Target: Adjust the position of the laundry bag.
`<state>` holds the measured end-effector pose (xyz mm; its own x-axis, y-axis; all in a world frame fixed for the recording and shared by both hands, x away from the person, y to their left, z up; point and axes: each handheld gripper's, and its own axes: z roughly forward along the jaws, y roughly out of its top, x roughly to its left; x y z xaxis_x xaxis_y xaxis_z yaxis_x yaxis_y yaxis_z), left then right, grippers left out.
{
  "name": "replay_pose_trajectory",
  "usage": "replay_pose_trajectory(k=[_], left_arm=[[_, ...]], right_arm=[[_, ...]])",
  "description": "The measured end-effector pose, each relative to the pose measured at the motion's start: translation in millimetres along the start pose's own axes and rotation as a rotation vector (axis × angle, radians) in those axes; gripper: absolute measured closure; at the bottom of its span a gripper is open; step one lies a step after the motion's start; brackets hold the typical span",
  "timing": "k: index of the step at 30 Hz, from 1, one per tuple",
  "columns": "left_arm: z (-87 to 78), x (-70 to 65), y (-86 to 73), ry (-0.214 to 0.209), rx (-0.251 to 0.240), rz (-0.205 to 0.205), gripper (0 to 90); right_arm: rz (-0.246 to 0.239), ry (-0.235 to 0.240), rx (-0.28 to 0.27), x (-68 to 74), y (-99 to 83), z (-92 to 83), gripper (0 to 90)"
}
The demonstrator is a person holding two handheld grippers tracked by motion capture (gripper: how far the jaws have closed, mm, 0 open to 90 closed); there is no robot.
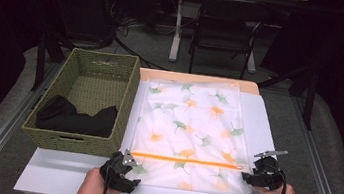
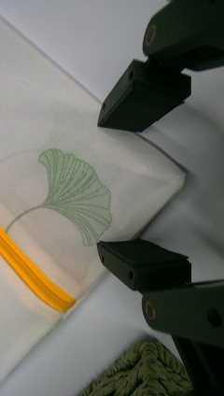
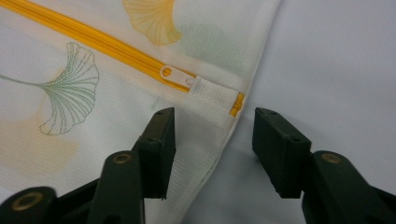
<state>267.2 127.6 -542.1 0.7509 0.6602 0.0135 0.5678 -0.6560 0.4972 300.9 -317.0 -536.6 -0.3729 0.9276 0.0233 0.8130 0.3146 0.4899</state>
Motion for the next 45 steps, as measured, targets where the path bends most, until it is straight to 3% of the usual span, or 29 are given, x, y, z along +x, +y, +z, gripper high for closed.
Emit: replay_pose_trajectory(k=[6,15,23,36,45], left_arm=[[-0.3,0.0,-0.7,-0.006,-0.014,-0.012,45.0],[-0.3,3.4,-0.2,-0.006,-0.032,-0.028,66.1],[-1.1,6.6,-0.1,-0.006,-0.028,-0.019,84.4],[-8.0,11.8,-9.6,-0.032,-0.026,-0.058,86.1],[-14.6,16.5,-17.6,-0.047,0.008,-0.053,86.0]], right_arm=[[0.009,-0.005,-0.008,1.0,-0.3,-0.6,63.0],[0.016,-0.011,-0.010,2.7,0.1,-0.8,77.8],[0.026,-0.004,-0.012,4.4,0.5,-0.8,84.0],[0.000,0.027,0.002,14.0,1.9,-1.4,84.7],[-0.020,0.049,0.020,24.5,1.4,-2.5,85.1]])
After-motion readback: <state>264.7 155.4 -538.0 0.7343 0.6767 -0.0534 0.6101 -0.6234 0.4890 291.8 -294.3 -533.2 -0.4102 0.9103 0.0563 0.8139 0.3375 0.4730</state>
